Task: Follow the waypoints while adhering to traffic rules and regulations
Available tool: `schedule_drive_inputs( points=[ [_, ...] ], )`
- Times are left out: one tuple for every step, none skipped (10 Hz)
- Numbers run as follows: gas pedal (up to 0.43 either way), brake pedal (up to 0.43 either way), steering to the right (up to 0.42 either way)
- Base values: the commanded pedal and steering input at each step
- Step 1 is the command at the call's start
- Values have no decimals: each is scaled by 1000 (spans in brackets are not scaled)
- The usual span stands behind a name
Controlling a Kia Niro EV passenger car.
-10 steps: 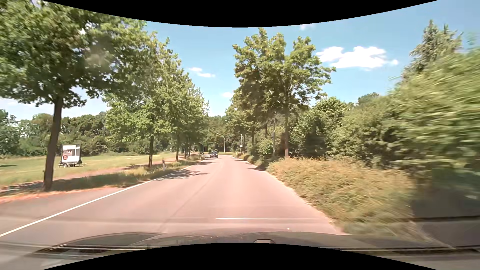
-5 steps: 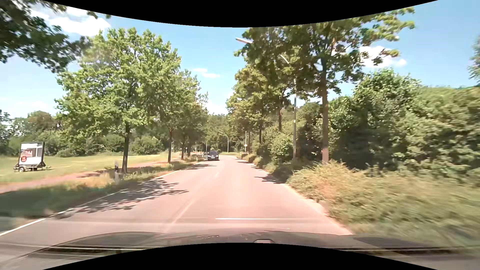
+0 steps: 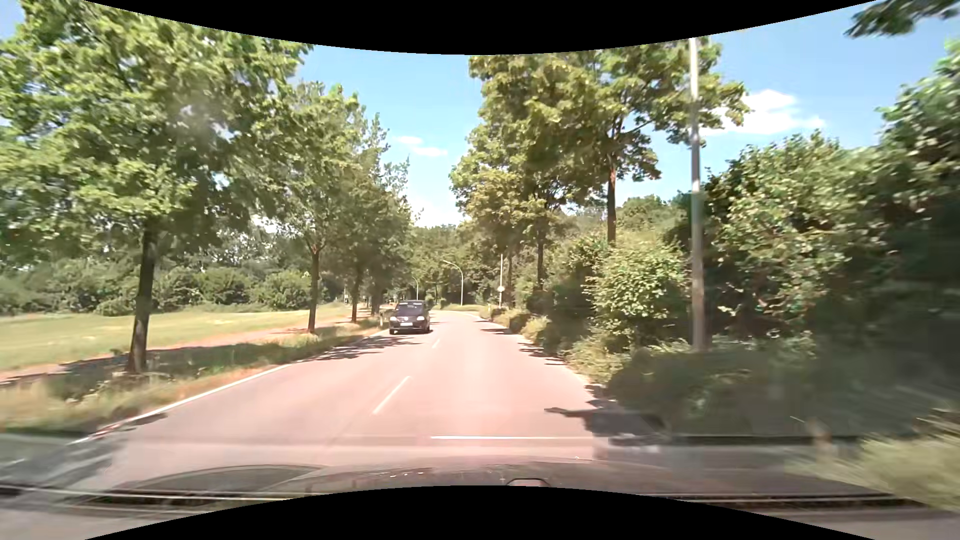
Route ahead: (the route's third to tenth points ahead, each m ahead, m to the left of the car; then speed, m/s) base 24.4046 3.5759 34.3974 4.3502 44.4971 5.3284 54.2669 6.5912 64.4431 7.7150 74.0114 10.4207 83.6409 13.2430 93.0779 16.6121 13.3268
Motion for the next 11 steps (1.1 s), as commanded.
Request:
schedule_drive_inputs(
  points=[
    [197,0,-16],
    [197,0,-17],
    [197,0,-16],
    [197,0,-16],
    [197,0,-16],
    [197,0,-16],
    [197,0,-16],
    [197,0,-16],
    [197,0,-15],
    [197,0,-15],
    [197,0,-15]
  ],
)
